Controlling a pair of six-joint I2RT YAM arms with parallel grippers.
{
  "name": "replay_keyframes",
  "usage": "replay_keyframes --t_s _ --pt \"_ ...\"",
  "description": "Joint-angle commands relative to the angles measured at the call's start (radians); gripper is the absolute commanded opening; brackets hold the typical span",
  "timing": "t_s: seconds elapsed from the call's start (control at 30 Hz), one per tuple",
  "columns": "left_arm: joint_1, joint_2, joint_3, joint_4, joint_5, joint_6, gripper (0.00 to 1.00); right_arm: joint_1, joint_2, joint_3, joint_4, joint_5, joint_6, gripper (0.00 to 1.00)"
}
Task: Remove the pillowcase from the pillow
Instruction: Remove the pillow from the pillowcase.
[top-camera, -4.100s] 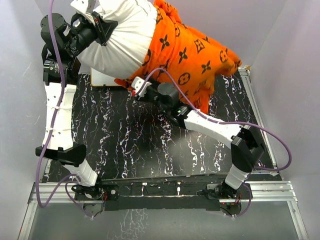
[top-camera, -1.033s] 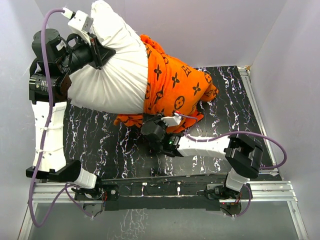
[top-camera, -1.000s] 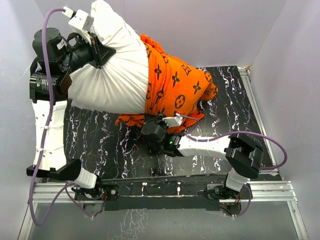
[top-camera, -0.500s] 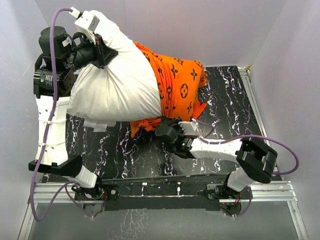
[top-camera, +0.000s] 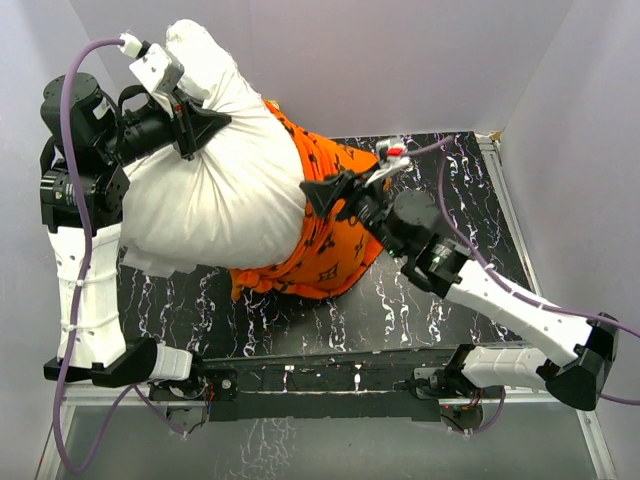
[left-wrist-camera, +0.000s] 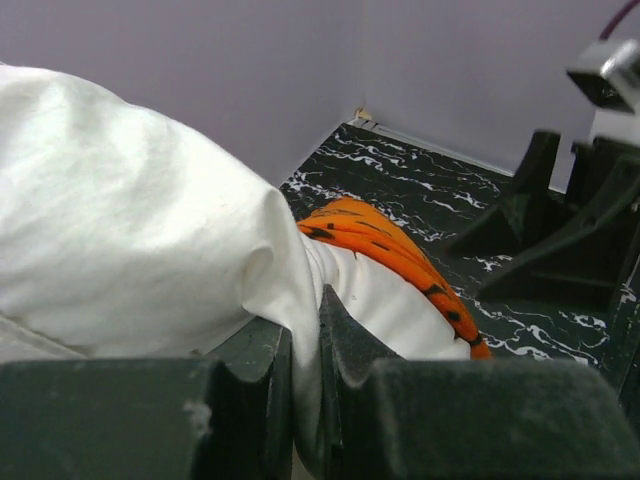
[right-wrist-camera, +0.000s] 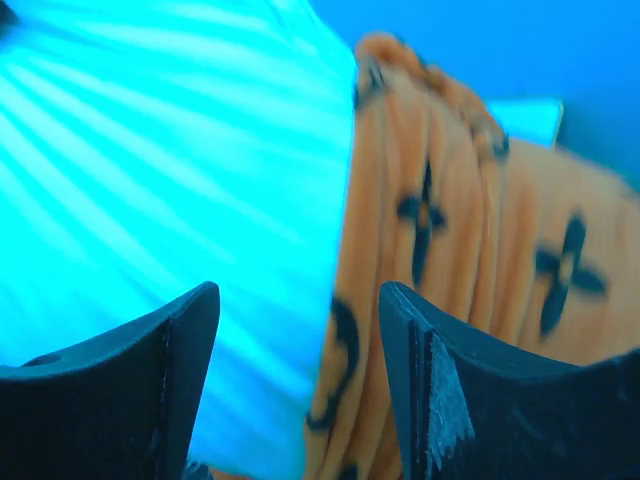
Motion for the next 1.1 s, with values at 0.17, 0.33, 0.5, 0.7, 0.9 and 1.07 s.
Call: replay_keyframes --t_s 0.17,0.33,0.5,0.7,0.9,1.07 --pt "-0.004 -0.071 0.047 0.169 0.225 0.020 0.00 -0.134 0.185 0.480 -0.251 -0.213 -0.137 0.66" --pt "-0.004 -0.073 0.059 0.158 0.222 0.029 0.00 -0.179 0.340 0.659 -0.411 -0.205 -0.096 0.62" --pt "-0.003 -0.087 0.045 0.164 0.227 0.034 0.00 -0.219 0.323 0.581 -0.382 -0.189 -0.041 0.57" --pt "-0.004 -0.088 0.044 0.176 0.230 0.032 0.00 -0.241 0.321 0.564 -0.384 -0.196 -0.025 0.55" --pt "-0.003 -0.096 0.045 0.190 0.229 0.034 0.00 -0.249 0.331 0.520 -0.390 -0.184 -0.008 0.52" --pt "-0.003 -0.088 0.081 0.178 0.218 0.066 0.00 -0.267 0.358 0.481 -0.410 -0.181 -0.005 0.48"
